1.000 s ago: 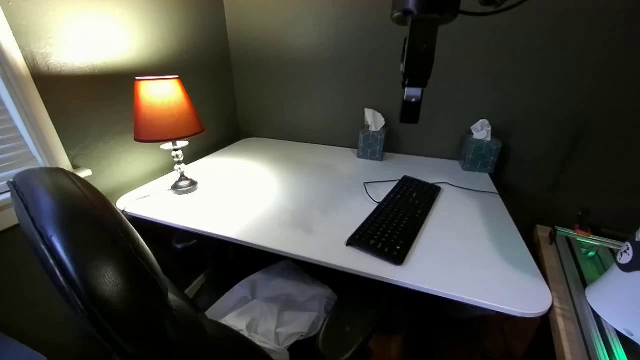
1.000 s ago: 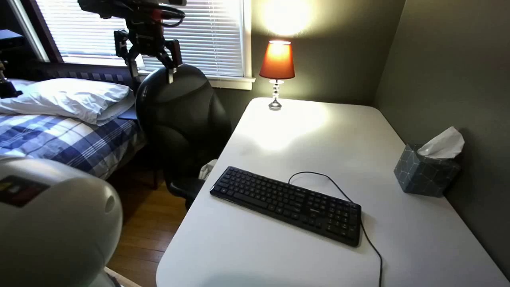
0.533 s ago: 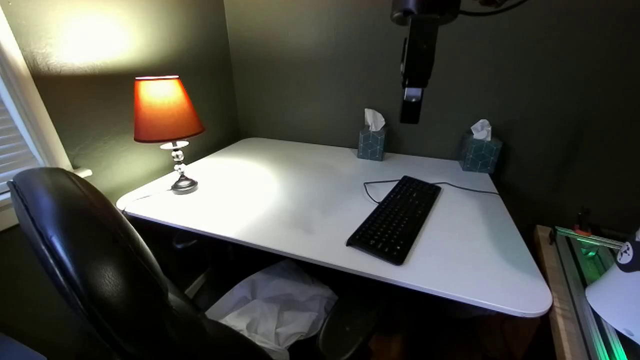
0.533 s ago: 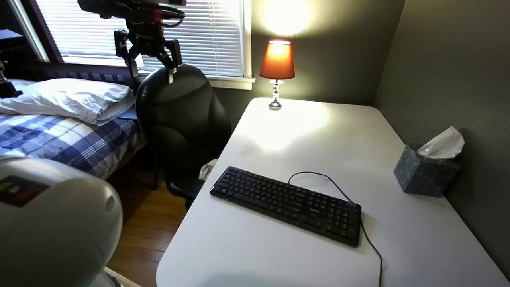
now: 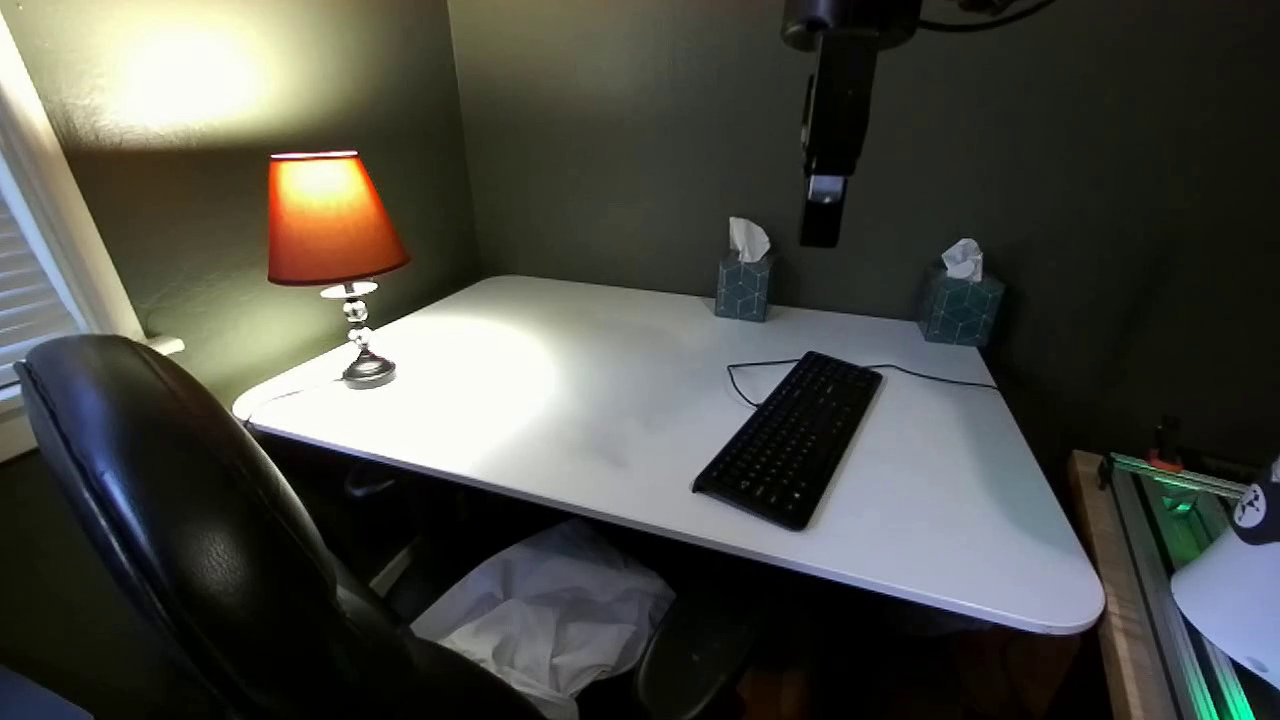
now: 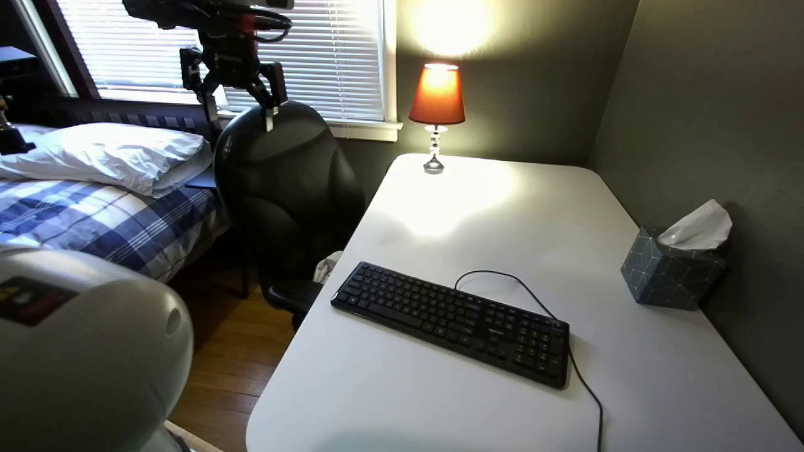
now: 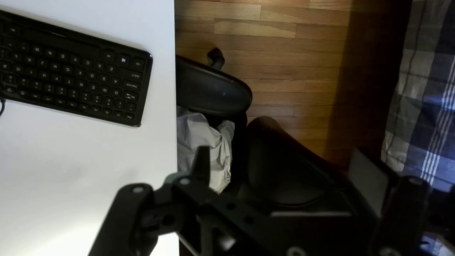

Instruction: Press a button on the keyboard

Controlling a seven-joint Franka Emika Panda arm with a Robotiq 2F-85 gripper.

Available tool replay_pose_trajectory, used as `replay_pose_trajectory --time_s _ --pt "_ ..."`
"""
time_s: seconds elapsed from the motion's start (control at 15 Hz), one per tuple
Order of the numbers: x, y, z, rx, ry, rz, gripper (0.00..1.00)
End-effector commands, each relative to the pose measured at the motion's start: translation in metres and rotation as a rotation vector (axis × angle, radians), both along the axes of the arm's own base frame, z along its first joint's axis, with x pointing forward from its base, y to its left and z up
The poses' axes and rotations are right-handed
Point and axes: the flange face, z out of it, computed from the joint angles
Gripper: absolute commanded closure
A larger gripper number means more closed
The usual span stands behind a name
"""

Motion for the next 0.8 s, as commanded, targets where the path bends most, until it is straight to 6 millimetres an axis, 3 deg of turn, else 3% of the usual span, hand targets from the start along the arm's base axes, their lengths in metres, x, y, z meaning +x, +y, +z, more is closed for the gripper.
replay_pose_trajectory --time_s 0.0,0.33,0.73 --pt "0.0 0.0 0.001 0.0 0.001 0.0 0.0" --pt "0.0 -0.004 0.0 0.003 -0.001 -0.011 0.0" --pt "0.006 -0.047 -0.012 0.023 -0.004 -0.131 0.0"
